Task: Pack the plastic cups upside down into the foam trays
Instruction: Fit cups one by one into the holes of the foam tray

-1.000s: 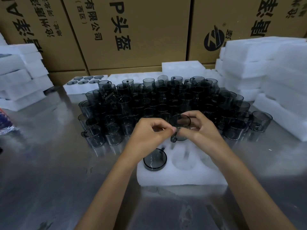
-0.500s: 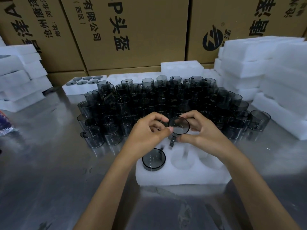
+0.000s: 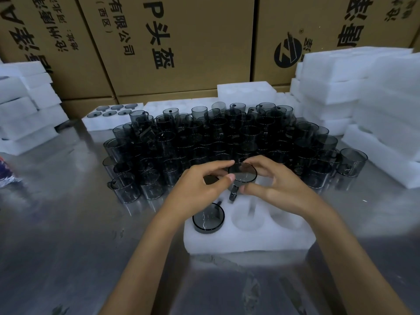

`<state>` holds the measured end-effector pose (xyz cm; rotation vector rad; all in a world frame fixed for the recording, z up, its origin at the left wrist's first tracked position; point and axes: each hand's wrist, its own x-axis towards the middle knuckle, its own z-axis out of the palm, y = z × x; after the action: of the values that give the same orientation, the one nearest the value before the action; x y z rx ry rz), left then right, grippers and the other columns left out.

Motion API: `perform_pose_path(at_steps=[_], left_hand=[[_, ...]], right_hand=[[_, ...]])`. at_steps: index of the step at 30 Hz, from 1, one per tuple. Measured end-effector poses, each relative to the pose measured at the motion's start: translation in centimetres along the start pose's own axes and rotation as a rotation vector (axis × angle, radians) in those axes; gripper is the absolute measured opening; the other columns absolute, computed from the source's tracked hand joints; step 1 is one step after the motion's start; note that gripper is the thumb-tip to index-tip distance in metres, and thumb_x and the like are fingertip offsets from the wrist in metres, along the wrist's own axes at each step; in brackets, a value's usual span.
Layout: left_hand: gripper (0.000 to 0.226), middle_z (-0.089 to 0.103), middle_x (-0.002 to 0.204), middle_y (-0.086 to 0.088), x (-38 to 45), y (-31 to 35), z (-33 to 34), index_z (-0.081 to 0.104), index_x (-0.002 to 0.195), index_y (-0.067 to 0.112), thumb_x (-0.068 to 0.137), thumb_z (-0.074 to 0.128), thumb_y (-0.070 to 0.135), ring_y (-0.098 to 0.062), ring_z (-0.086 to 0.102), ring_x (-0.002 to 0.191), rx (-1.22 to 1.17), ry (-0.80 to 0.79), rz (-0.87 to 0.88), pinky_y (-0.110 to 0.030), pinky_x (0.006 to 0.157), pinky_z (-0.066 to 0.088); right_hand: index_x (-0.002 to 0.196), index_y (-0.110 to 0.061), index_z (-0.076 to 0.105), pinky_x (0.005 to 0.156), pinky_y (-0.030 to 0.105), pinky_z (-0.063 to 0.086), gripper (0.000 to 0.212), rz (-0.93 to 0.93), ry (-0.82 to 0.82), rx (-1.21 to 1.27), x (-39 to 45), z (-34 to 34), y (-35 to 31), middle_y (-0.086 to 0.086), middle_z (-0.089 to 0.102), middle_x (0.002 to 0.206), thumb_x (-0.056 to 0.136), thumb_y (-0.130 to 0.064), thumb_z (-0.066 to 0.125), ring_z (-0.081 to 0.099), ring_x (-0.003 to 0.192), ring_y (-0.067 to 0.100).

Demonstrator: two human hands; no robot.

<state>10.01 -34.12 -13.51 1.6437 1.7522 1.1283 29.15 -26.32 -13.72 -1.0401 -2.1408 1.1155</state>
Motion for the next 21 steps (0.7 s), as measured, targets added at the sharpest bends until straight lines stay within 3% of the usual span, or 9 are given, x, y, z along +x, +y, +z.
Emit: perform_pose_path(at_steps=[5, 8, 11, 15, 21], left_hand=[[0.033, 0.068, 0.108, 0.025, 0.1, -0.3, -0.1, 0.068, 0.122, 0.04, 0.089, 0.071, 0.038, 0.007, 0.055, 0.115, 0.07, 0.023, -0.016, -0.034, 0.109, 0.043], [0.034, 0.061, 0.125, 0.022, 0.2, -0.5, -0.2, 0.069, 0.124, 0.033, 0.09, 0.071, 0.036, 0.003, 0.044, 0.126, 0.147, 0.026, 0.014, -0.029, 0.114, 0.034], [0.035, 0.055, 0.136, 0.021, 0.2, -0.6, 0.2, 0.068, 0.126, 0.029, 0.091, 0.07, 0.034, 0.002, 0.035, 0.135, 0.187, 0.004, 0.019, -0.025, 0.116, 0.024], [0.037, 0.051, 0.144, 0.018, 0.3, -0.7, 0.5, 0.067, 0.127, 0.031, 0.091, 0.07, 0.034, -0.003, 0.03, 0.142, 0.215, -0.037, -0.02, -0.034, 0.12, 0.021], [0.035, 0.054, 0.142, 0.016, 0.4, -1.0, 0.5, 0.067, 0.126, 0.034, 0.091, 0.07, 0.036, -0.003, 0.039, 0.138, 0.205, -0.041, -0.033, -0.029, 0.115, 0.027]], right_hand=[[0.124, -0.047, 0.063, 0.116, 0.037, 0.035, 0.044, -0.024, -0.01, -0.012, 0.0, 0.0, 0.1, -0.028, 0.063, 0.126, 0.082, -0.041, 0.074, 0.049, 0.128, -0.008], [0.136, -0.043, 0.059, 0.117, 0.046, 0.036, 0.045, 0.014, 0.007, -0.016, 0.2, -0.1, 0.5, -0.034, 0.048, 0.132, 0.091, -0.046, 0.064, 0.038, 0.139, 0.001], [0.144, -0.04, 0.05, 0.121, 0.032, 0.005, 0.049, -0.029, 0.002, -0.269, 0.4, 0.1, 1.4, -0.029, 0.041, 0.146, 0.096, -0.049, 0.057, 0.018, 0.149, 0.002], [0.147, -0.046, 0.041, 0.119, 0.036, -0.008, 0.053, -0.018, -0.045, -0.454, 0.5, 0.1, 1.9, -0.015, 0.023, 0.164, 0.096, -0.058, 0.05, 0.002, 0.152, 0.003], [0.144, -0.05, 0.044, 0.12, 0.039, -0.002, 0.054, -0.009, -0.009, -0.46, 0.8, 0.1, 2.0, -0.019, 0.03, 0.16, 0.093, -0.062, 0.052, 0.013, 0.151, 0.006]])
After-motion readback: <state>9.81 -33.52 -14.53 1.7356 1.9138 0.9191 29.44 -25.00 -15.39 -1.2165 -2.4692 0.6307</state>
